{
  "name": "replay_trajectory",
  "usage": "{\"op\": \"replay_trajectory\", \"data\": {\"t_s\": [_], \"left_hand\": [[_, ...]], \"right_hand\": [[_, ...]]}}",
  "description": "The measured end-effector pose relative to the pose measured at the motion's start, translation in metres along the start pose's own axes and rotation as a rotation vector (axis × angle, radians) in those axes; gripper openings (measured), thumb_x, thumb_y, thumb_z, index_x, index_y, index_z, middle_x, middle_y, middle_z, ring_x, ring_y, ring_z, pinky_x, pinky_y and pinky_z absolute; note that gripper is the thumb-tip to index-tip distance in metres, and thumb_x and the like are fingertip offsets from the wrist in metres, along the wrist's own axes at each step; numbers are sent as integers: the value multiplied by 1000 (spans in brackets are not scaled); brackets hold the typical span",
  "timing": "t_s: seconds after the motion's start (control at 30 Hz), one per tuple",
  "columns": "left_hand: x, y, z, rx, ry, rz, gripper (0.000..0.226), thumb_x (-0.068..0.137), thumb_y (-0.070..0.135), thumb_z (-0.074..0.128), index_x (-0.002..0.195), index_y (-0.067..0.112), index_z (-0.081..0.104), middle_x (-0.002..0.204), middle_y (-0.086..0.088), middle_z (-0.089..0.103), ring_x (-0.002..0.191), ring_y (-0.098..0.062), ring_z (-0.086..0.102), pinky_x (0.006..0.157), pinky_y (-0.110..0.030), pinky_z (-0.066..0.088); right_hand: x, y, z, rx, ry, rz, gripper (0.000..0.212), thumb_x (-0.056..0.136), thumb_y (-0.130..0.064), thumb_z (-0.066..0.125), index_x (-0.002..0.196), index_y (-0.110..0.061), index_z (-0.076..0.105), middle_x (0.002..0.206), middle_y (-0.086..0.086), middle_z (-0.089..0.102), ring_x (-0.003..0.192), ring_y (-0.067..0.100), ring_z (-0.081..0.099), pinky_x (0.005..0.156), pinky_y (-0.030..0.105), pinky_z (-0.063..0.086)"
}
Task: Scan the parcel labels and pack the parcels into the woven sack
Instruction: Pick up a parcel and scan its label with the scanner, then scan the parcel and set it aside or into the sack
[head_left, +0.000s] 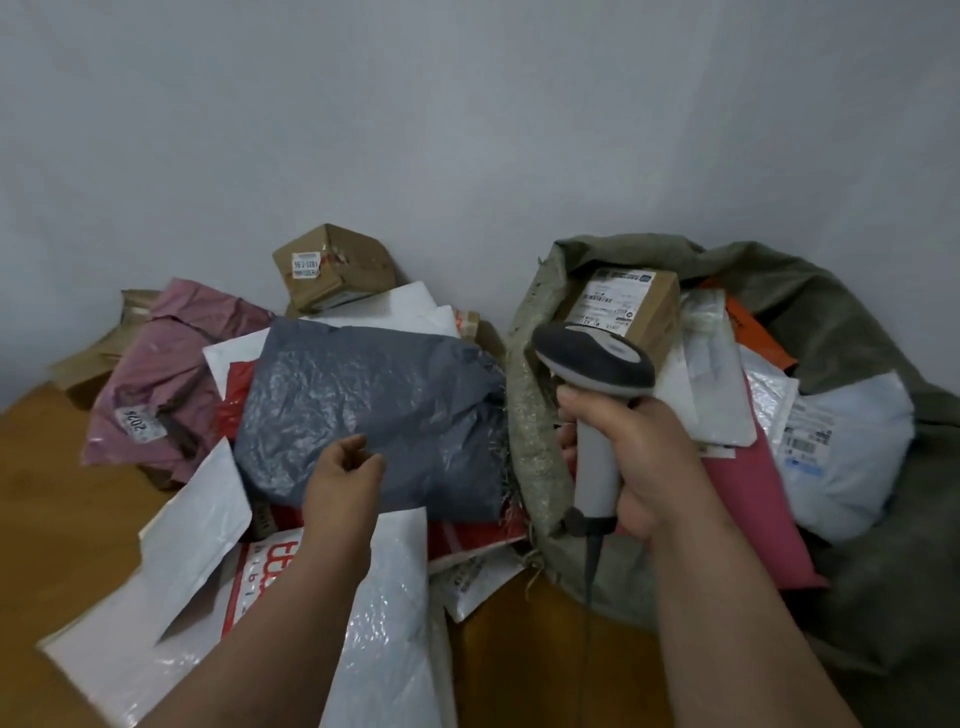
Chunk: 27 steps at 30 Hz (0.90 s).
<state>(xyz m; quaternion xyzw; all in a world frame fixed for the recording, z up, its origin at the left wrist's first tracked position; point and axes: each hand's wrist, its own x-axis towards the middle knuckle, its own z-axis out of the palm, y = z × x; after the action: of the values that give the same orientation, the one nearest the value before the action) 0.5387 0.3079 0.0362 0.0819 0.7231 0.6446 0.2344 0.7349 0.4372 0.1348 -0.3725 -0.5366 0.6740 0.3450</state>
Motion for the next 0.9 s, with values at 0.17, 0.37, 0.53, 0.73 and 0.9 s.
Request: {"op": "replay_trajectory", "data": {"t_s": [0.17, 0.37, 0.53, 0.73, 0.9], "left_hand": [[0, -28, -71, 114, 55, -79, 38, 96, 15, 59, 134, 18, 55, 108, 0, 63, 94, -20, 60, 84, -33, 52], [-4, -50, -149, 301, 131, -89, 42, 98, 25, 62, 139, 18, 54, 128, -8, 64, 97, -24, 65, 74, -35, 54], [4, -68, -178, 553, 152, -62, 46, 94, 39, 64, 134, 18, 61, 145, -9, 52, 123, -32, 56, 95, -48, 51], [25, -83, -175, 616, 210, -107, 73, 88, 43, 71, 149, 20, 39, 155, -9, 39, 140, -35, 40, 109, -59, 40], [58, -94, -176, 681, 147, -153, 90, 84, 42, 75, 155, 25, 23, 160, -7, 31, 145, -35, 32, 111, -60, 36]], "right_hand": [[-37, 37, 63, -71, -95, 73, 13, 83, -18, 79, 93, -11, 74, 70, 3, 71, 65, 17, 67, 57, 31, 53], [-69, 102, 131, -173, -125, 279, 27, 77, -25, 84, 100, -16, 73, 75, 3, 75, 65, 13, 70, 59, 26, 54], [-79, 122, 164, -195, -186, 332, 28, 78, -23, 83, 102, -16, 73, 76, 1, 75, 71, 15, 70, 62, 27, 55], [-65, 135, 184, -241, -279, 380, 18, 81, -22, 81, 96, -19, 71, 72, -5, 73, 64, 10, 69, 56, 21, 55], [-44, 147, 195, -286, -301, 417, 19, 81, -26, 80, 96, -22, 70, 80, -3, 74, 74, 13, 70, 58, 22, 54]]}}
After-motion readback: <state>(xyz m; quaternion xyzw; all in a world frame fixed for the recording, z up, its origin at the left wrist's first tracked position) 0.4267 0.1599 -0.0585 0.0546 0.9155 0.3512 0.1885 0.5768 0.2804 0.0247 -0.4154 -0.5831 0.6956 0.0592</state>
